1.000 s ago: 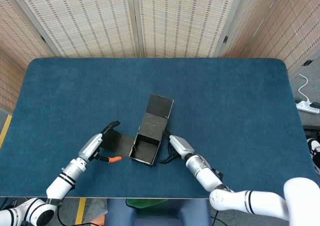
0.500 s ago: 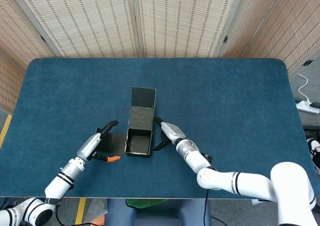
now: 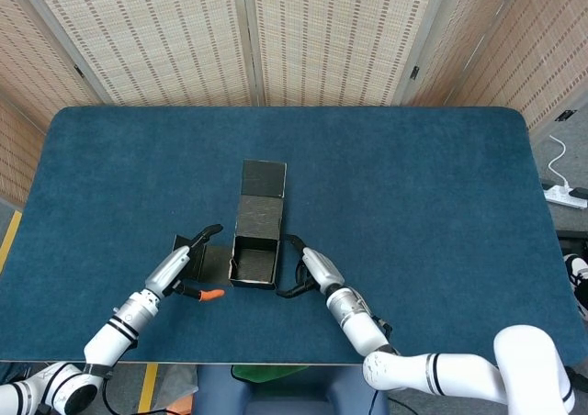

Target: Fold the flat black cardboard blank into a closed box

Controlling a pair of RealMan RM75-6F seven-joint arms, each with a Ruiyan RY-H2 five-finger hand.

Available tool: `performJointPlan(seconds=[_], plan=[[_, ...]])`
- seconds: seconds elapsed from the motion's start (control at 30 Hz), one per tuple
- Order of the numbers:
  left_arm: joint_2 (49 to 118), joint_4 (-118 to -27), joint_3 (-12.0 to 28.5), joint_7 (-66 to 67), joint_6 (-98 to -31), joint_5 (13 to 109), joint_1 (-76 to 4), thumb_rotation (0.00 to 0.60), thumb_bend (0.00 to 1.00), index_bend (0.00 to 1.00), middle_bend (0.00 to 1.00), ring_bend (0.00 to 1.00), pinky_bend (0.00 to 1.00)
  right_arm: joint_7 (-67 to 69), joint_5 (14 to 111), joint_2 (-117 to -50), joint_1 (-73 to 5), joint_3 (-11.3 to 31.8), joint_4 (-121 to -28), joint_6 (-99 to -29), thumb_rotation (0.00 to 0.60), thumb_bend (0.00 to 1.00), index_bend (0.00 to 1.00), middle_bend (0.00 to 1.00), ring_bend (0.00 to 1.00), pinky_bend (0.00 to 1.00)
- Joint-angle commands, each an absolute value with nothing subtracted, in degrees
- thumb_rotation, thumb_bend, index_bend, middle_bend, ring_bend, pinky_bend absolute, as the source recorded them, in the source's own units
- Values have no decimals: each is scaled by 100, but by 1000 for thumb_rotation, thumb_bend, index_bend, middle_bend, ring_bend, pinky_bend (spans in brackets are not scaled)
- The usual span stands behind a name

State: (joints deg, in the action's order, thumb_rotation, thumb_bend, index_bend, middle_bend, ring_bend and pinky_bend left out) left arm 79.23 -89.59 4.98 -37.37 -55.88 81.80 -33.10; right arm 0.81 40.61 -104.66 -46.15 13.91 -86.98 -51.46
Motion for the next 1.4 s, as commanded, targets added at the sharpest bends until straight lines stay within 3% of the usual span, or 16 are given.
performJointPlan(seconds=[0.03,0.53,0.67,0.87,0.93,1.03,1.13,1.23,1.4], plan=[[7912,-8911,488,-3834,-5576,8201,-3308,600,201,0,0,0,86,180,4381,-10913,-4460,1359,-8323,-5468,600,0,0,0,602,1000],[7828,-8748,401,-4232,-5687,8397,-3251,600,201,0,0,0,86,580,5250,-12231,-4457,1724,-6628,-5647,600,0,0,28,615,1000],[7806,-8733,367,-4292,-5738,8447,-3224,600,201,0,0,0,87,783,5427,-12631,-4546,1942,-6075,-5629,600,85,29,201,671,1000],[7828,-8747,411,-4054,-6162,8428,-3031,600,199,1,0,4,156,1001,5646,-12972,-4820,2376,-5293,-5527,600,283,414,540,749,1000],[7874,-8729,462,-3860,-6454,8414,-2910,600,200,58,44,118,311,1106,5665,-12909,-4851,2508,-5311,-5428,600,312,495,614,753,1000],[7935,-8702,459,-3624,-6895,8564,-2742,600,207,301,317,496,633,1303,5736,-12661,-4831,2685,-5628,-5310,600,333,531,647,754,1000],[7854,-8757,301,-3629,-7080,8935,-2698,600,228,466,462,737,812,1463,5654,-12199,-4728,2872,-6309,-5026,600,334,531,648,754,1000],[7690,-8825,25,-3858,-7004,9432,-2803,600,239,550,528,820,864,1514,5494,-11635,-4575,3041,-7144,-4779,600,334,531,646,754,1000],[7493,-8853,-479,-4493,-6463,10227,-3292,600,243,553,531,864,887,1562,4996,-10765,-4332,3255,-8463,-4421,600,335,531,642,754,1000]])
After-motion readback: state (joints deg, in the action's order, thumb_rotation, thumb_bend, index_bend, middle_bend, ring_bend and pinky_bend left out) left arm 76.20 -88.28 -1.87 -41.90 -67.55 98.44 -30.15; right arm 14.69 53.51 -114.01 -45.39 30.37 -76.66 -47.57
